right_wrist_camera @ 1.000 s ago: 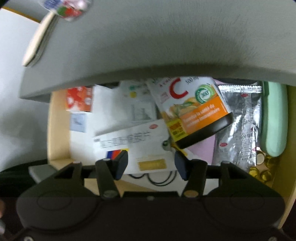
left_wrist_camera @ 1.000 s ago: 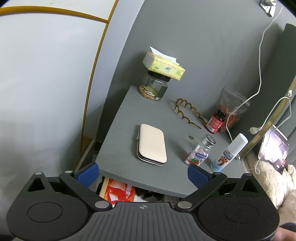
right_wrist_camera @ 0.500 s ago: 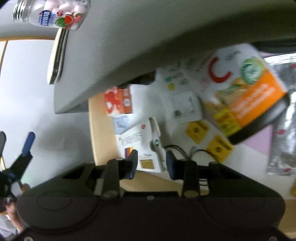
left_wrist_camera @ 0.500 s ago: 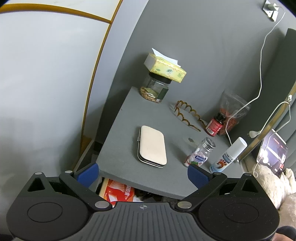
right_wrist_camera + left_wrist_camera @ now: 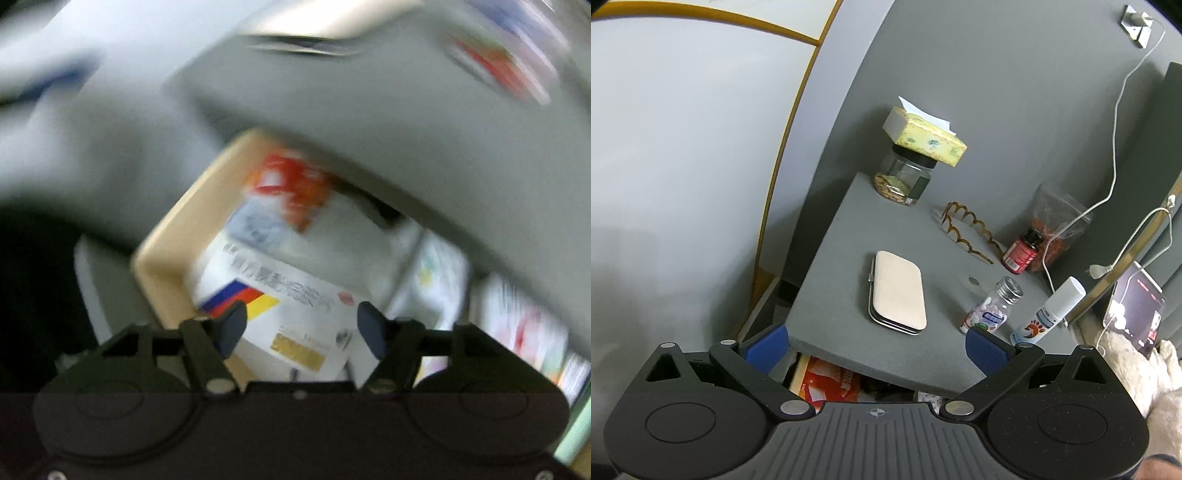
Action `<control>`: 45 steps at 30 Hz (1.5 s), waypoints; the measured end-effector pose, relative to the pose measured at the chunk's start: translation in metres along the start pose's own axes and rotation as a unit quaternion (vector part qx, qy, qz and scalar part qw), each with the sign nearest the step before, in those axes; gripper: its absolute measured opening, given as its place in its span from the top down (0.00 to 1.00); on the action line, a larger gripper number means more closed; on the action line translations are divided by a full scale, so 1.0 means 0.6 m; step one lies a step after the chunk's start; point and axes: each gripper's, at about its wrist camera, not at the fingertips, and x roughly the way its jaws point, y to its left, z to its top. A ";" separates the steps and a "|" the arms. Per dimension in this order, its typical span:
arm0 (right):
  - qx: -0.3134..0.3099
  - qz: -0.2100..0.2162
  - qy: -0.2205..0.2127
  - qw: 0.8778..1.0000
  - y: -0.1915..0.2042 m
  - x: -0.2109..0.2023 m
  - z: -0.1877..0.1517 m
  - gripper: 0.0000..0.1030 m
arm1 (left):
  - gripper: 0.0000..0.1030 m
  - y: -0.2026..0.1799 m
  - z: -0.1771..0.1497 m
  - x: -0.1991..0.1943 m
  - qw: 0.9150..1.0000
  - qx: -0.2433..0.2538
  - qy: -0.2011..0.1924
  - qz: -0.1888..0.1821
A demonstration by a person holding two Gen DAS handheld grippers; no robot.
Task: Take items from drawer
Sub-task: 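Close the right tool on the white box with colored stripes, then lift the striped medicine box out and lay it on the nightstand top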
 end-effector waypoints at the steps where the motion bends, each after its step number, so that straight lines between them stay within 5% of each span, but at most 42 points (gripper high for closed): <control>1: -0.043 -0.004 0.010 0.999 0.015 0.007 0.008 0.24 | 0.02 0.000 0.000 0.000 1.000 0.001 0.000 0.001; 8: -0.087 0.086 0.092 0.988 0.006 0.058 0.044 0.25 | 0.02 0.008 0.002 -0.001 1.000 -0.004 -0.001 0.005; 14: -0.128 0.042 0.069 0.988 0.017 0.074 0.019 0.21 | 0.02 0.012 0.003 0.000 1.000 -0.010 0.002 -0.004; 16: -0.144 0.017 0.055 0.988 0.020 0.086 0.011 0.11 | 0.02 0.013 0.003 0.000 1.000 -0.011 0.004 -0.007; 20: -0.121 0.040 0.078 0.989 0.003 0.094 0.015 0.09 | 0.02 0.013 0.001 0.001 1.000 -0.010 0.007 -0.005; 24: -0.089 0.120 0.135 0.979 -0.008 0.085 0.036 0.31 | 0.02 0.014 0.002 0.001 1.000 -0.014 0.007 -0.006; 32: -0.049 0.160 0.144 0.975 -0.012 0.051 0.067 0.30 | 0.02 0.025 -0.002 -0.004 1.000 -0.008 0.009 -0.007; 34: -0.022 0.199 0.138 0.970 -0.022 0.034 0.076 0.42 | 0.02 0.025 -0.001 -0.005 1.000 -0.007 0.007 -0.006; 35: -0.011 0.215 0.141 0.966 -0.025 0.032 0.078 0.63 | 0.02 0.026 -0.001 -0.005 1.000 -0.007 0.007 -0.006; 36: -0.006 0.227 0.147 0.963 -0.025 0.031 0.079 0.67 | 0.02 0.025 0.000 -0.005 1.000 -0.008 0.006 -0.006; 45: -0.024 0.194 0.155 0.968 0.006 0.056 0.091 0.58 | 0.02 0.016 -0.002 -0.005 1.000 -0.001 0.007 -0.008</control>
